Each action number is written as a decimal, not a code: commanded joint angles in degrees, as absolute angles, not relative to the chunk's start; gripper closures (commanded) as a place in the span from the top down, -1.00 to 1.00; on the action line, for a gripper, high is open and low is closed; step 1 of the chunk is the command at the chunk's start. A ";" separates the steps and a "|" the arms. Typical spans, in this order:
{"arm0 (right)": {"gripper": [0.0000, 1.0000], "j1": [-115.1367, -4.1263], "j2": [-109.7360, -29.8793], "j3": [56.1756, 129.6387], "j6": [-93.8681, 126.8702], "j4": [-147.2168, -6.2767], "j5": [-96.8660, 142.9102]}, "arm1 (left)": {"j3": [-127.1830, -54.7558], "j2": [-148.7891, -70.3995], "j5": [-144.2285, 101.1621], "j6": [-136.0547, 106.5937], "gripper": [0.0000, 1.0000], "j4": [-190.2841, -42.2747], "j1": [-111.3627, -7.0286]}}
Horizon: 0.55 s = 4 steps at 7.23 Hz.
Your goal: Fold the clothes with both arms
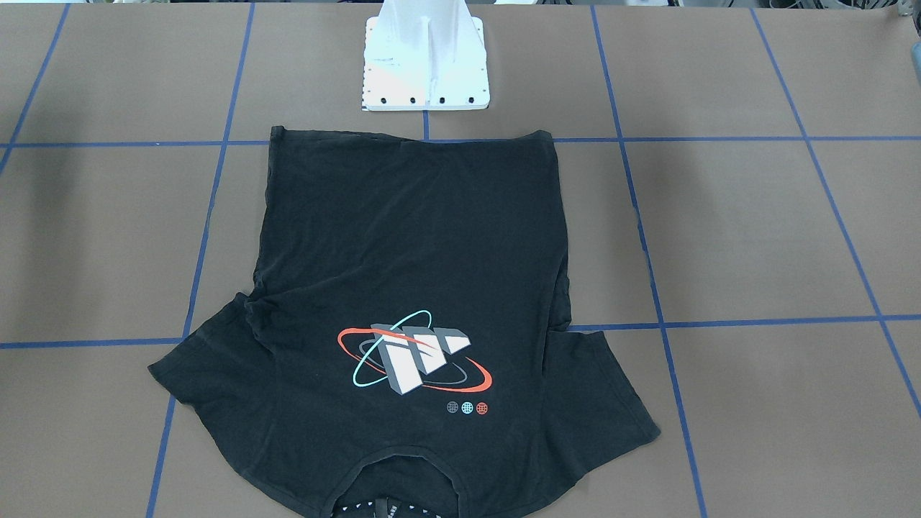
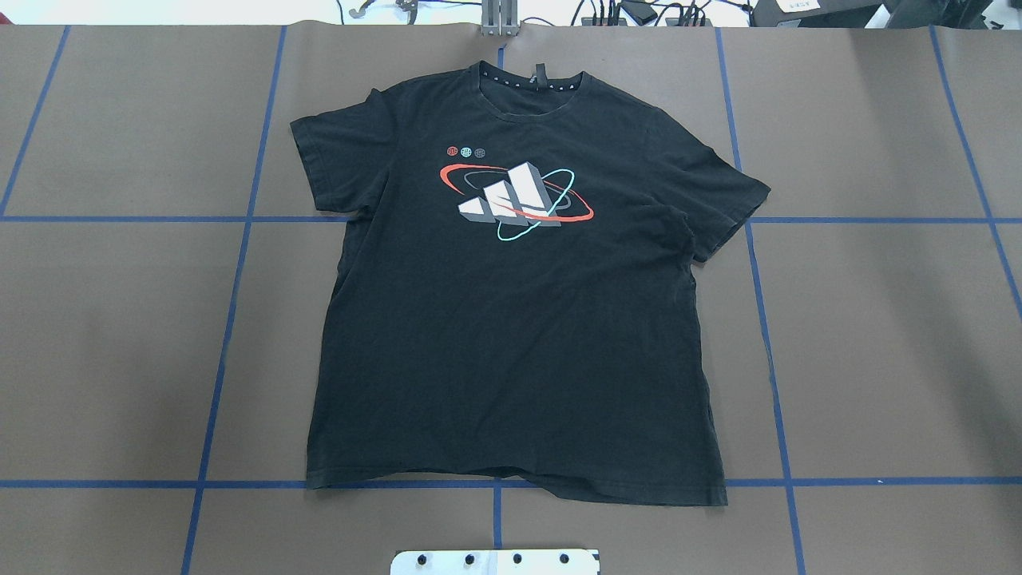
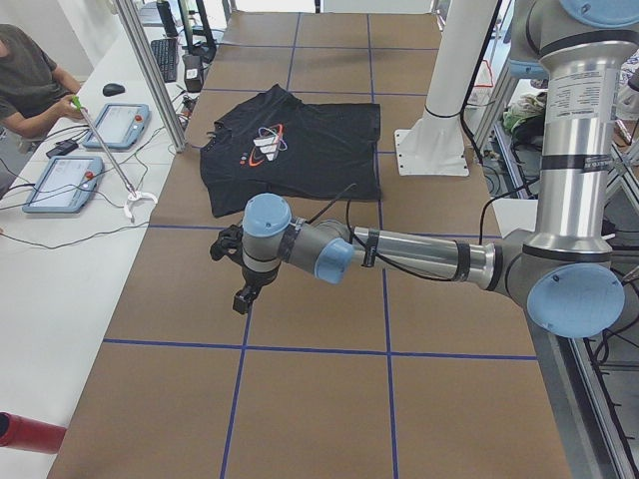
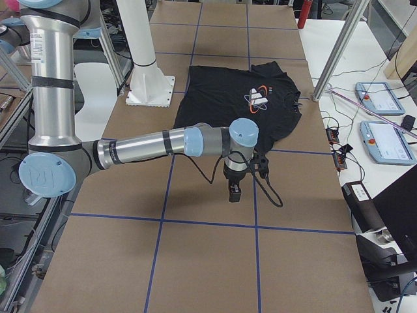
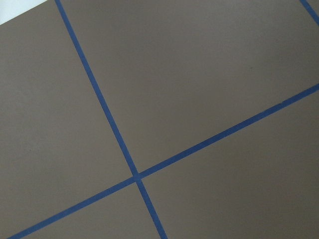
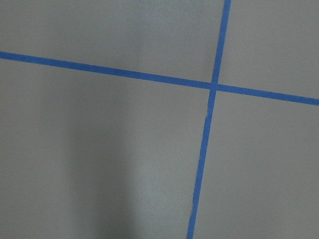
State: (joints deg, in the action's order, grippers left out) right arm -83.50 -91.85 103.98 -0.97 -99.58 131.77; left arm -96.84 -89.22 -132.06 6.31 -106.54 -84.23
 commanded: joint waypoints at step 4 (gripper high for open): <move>1.00 -83.50 -91.85 102.92 -1.14 -99.58 133.32 | -99.49 -87.45 -132.80 7.38 1.00 -107.75 -84.55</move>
